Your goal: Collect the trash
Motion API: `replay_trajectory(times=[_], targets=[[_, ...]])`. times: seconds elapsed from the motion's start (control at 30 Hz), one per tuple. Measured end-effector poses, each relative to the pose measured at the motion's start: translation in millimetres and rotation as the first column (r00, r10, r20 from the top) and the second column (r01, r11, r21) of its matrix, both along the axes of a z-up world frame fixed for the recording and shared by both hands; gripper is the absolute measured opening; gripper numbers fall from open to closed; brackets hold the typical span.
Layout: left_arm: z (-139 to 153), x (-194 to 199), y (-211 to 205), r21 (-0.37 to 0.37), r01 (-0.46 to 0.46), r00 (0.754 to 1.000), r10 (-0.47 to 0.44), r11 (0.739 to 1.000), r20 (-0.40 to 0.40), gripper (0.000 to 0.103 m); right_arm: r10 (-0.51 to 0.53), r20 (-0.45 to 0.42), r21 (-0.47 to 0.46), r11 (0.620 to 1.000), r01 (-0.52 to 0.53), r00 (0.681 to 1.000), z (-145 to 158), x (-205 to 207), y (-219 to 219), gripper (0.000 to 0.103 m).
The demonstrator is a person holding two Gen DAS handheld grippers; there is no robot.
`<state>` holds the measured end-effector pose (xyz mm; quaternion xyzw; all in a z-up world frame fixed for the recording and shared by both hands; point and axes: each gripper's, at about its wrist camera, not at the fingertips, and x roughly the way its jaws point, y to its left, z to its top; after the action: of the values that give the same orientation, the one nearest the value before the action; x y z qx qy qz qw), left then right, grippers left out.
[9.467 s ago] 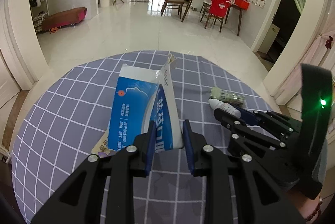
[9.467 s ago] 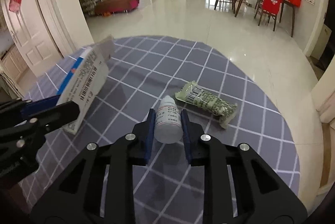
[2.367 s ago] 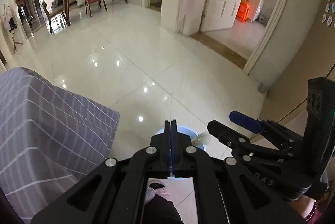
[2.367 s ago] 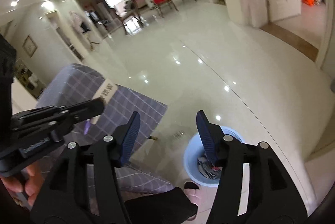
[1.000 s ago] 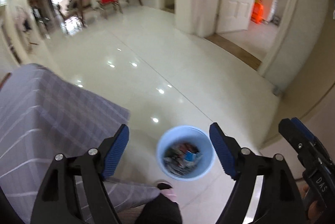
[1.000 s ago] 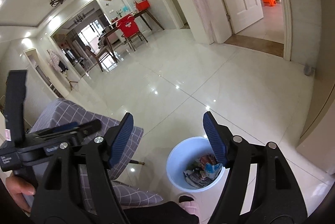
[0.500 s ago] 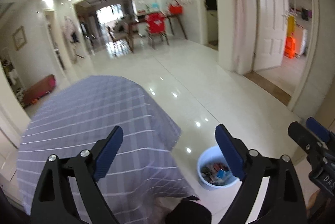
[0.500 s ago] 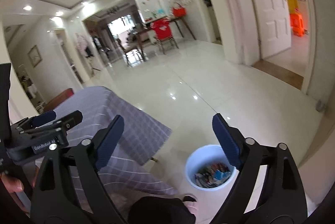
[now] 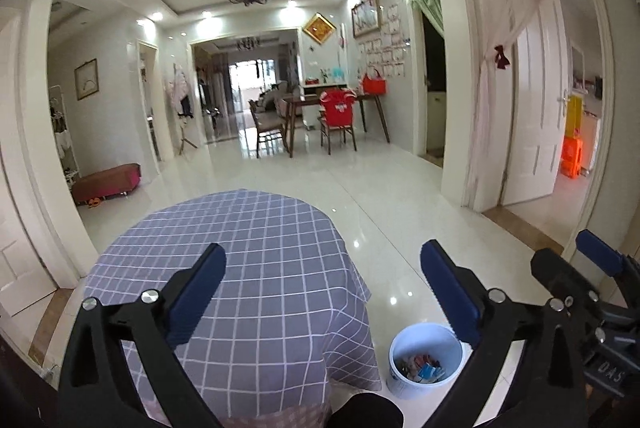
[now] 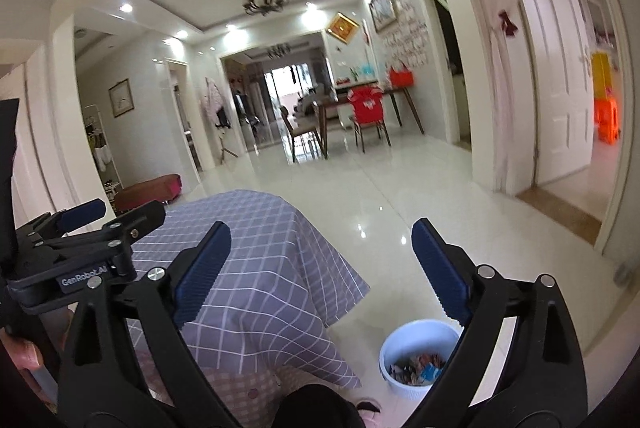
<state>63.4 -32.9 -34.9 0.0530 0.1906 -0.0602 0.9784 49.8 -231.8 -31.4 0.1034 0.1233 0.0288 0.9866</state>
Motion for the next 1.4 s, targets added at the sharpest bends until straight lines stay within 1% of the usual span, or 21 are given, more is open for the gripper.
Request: replay_trajectory(times=[0.1,0.27,0.37,0.5,0.77,0.9,1.4], targets=[[9.1,-16.8,2.0,0.002,-0.008,1.000,0.008,1.000,0.015,0.096,0.005,0.032,-0.022,1.000,-0.004,0.999,7.4,-15.4,6.7,0.091],[28.3,-49.0,8.3,0.014,-0.027,0.996,0.026,1.000,0.087,0.096,0.016,0.068,-0.009,1.000,-0.015,0.998,16.1,-34.6,9.5,0.092],[37.8,-63.2,8.2,0.018,-0.030,0.992,0.027,0.999,0.124,0.096,0.020,0.078,0.001,1.000,-0.021,0.997,17.2,-38.7,9.5,0.092],[44.3,-74.5,7.6,0.025,-0.024,0.989,0.020,0.999,0.144,0.096,0.024,0.089,0.011,1.000,-0.025,0.996,16.6,-42.4,10.2,0.092],[45.8,-76.3,4.2,0.038,-0.021,0.989,0.015,0.999,0.146,0.096,0.024,0.097,0.013,1.000,-0.025,0.995,16.8,-46.9,10.4,0.092],[46.9,-77.5,3.8,0.049,-0.035,0.988,0.027,0.998,0.154,0.096,0.017,0.100,0.019,1.000,-0.019,0.995,15.8,-49.7,8.1,0.092],[48.9,-76.7,2.2,0.050,-0.021,0.989,0.014,0.999,0.148,0.096,0.017,0.106,0.018,1.000,-0.019,0.994,16.1,-51.6,4.5,0.093]])
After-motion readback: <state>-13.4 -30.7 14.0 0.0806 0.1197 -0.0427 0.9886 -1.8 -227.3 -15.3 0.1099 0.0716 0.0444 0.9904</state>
